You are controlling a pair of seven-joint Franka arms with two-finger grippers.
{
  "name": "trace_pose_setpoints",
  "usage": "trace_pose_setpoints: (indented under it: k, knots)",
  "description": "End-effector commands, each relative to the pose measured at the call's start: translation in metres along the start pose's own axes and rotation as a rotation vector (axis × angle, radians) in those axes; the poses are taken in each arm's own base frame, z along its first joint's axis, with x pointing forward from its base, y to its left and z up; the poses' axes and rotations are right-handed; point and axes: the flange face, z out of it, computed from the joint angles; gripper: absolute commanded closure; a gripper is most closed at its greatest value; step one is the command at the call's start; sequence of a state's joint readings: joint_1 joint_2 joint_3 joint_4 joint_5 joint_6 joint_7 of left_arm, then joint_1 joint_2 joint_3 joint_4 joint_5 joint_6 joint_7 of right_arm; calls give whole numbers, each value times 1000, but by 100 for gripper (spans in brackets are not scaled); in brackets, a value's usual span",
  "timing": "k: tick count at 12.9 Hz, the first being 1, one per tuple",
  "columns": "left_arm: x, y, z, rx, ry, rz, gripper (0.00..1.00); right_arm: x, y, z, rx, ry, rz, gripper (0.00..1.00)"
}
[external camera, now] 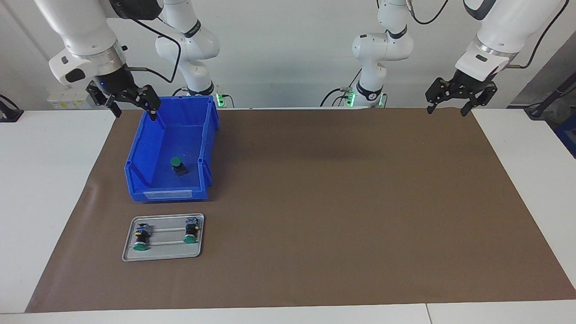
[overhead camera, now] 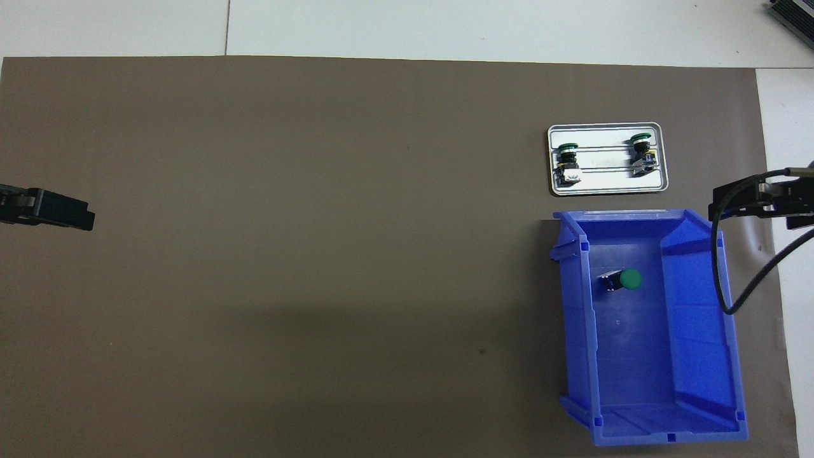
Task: Place and press button with both arms
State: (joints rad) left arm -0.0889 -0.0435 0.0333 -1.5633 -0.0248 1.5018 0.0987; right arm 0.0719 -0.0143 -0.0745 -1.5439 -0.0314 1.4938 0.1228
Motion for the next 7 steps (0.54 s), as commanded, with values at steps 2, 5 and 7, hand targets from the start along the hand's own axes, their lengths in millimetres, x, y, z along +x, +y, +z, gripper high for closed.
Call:
trace_pose_setpoints:
  k: [2, 5, 7]
  knots:
    - [-7, -1, -1, -6, 11, 4, 0, 1, 5, -3, -11, 14, -31, 0]
    - [-8, -1, -1, -6, 13, 4, 0, 0, 9, -4, -11, 13, -25, 0]
    - [-7, -1, -1, -6, 11, 2, 0, -2, 10, -2, -11, 7, -22, 0]
